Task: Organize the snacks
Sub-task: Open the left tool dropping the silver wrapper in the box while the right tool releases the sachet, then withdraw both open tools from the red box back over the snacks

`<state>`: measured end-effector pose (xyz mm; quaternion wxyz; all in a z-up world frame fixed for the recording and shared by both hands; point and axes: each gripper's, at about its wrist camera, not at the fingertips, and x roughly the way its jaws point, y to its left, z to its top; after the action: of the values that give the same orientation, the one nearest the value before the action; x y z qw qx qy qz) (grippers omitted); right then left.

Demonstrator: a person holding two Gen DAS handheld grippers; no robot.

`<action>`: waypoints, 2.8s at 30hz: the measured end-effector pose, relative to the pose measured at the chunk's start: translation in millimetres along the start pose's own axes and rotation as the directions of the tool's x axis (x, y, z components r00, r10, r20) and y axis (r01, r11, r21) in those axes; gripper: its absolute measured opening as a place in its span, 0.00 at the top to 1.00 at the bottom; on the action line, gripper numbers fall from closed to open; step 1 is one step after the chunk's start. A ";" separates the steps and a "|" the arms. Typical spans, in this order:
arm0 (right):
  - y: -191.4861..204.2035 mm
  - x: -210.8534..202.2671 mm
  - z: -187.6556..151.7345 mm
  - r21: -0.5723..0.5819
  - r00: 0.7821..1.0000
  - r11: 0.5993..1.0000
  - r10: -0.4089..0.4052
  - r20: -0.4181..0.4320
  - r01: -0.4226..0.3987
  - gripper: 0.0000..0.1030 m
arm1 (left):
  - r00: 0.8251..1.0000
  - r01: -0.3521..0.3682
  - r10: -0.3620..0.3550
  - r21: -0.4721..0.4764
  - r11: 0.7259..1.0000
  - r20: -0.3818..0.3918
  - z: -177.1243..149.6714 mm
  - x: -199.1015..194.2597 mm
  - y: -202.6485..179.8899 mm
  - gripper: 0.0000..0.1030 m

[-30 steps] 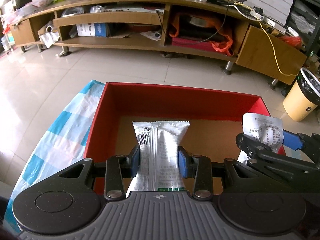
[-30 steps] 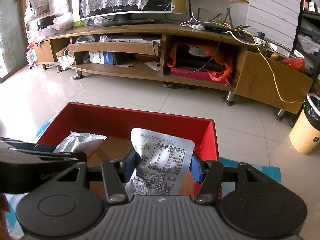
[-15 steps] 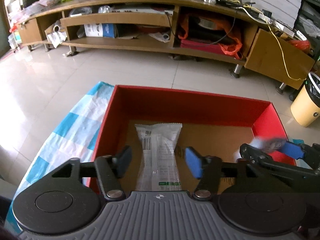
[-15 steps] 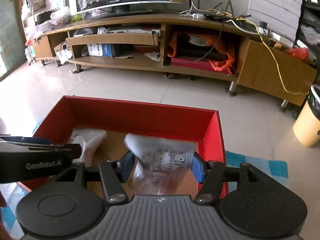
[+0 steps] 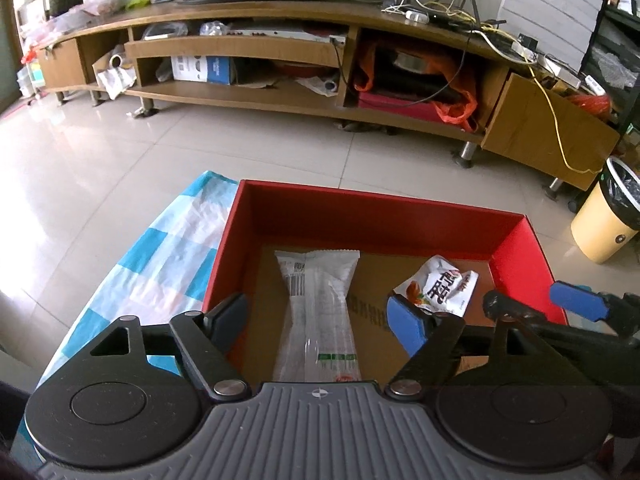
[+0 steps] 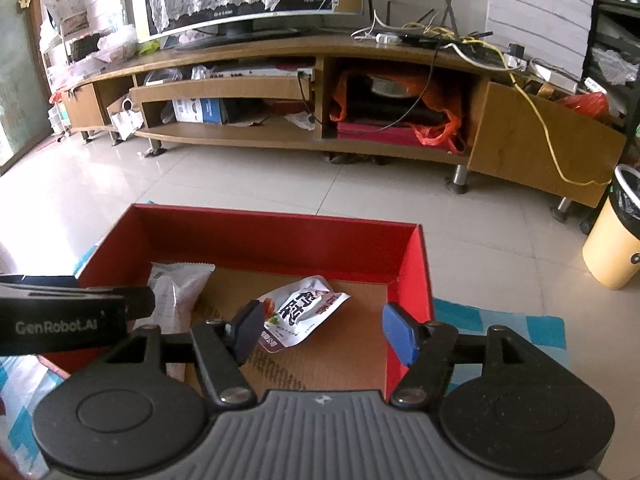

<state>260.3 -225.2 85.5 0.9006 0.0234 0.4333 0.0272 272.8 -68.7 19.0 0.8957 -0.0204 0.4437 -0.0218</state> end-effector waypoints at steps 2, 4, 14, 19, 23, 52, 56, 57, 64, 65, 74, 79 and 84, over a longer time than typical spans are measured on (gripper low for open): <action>-1.2 -6.7 -0.7 0.001 1.000 1.000 -0.004 0.003 0.004 0.36 | 1.000 0.009 -0.009 -0.002 1.000 0.000 -2.3 -5.4 0.5 0.20; -1.9 -14.6 -3.2 0.003 1.000 1.000 -0.008 0.013 0.008 0.36 | 1.000 0.022 -0.022 -0.003 1.000 0.000 -5.0 -10.8 0.9 0.20; 7.1 -41.2 -13.3 -0.022 0.999 1.000 -0.016 0.031 0.017 0.35 | 0.998 0.061 -0.061 0.005 0.998 0.006 -20.9 -34.3 -1.2 0.17; 8.0 -49.5 -20.2 -0.016 0.999 1.000 -0.014 0.029 0.014 0.35 | 0.998 0.068 -0.068 0.001 0.998 -0.003 -28.5 -40.3 0.0 0.17; 8.5 -56.8 -27.4 -0.019 1.000 1.000 -0.011 0.024 0.012 0.35 | 0.996 0.087 -0.087 -0.012 0.996 -0.011 -35.0 -46.5 3.0 0.17; 23.3 -115.1 -90.4 -0.049 1.000 0.999 -0.001 -0.003 0.000 0.31 | 0.994 0.103 -0.104 -0.020 0.994 -0.035 -97.4 -93.8 14.7 0.16; 25.8 -122.2 -97.8 -0.042 1.000 0.999 0.004 -0.005 -0.005 0.30 | 0.995 0.091 -0.092 -0.021 0.996 -0.030 -105.0 -100.7 16.6 0.16; 26.5 -123.5 -99.7 -0.041 1.000 0.999 0.005 -0.006 -0.006 0.30 | 0.996 0.081 -0.081 -0.016 0.997 -0.028 -106.8 -102.5 16.2 0.16; 31.1 -129.2 -114.1 -0.047 1.000 0.999 0.002 -0.025 -0.003 0.30 | 1.000 0.003 -0.003 0.026 1.000 -0.009 -122.3 -111.8 15.5 0.15; 31.1 -129.4 -116.0 -0.047 1.000 0.999 0.000 -0.030 -0.001 0.30 | 1.000 -0.008 0.008 0.035 0.999 -0.004 -124.5 -112.9 15.5 0.15; 24.7 -133.7 -131.7 -0.041 0.998 0.999 -0.017 -0.062 0.015 0.30 | 0.999 -0.047 0.049 0.082 0.995 -0.017 -142.1 -114.4 16.0 0.15; 20.3 -134.1 -137.0 -0.032 0.997 0.999 -0.024 -0.075 0.022 0.30 | 0.998 -0.054 0.057 0.092 0.994 -0.031 -149.0 -113.3 16.3 0.15; 10.9 -132.1 -140.7 -0.010 0.995 1.000 -0.027 -0.094 0.026 0.30 | 0.997 -0.048 0.052 0.058 0.997 -0.064 -150.8 -109.6 25.3 0.15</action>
<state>67.7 -220.8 101.4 0.8795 0.0126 0.4753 0.0182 86.9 -39.7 13.3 0.8810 0.0167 0.4726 -0.0124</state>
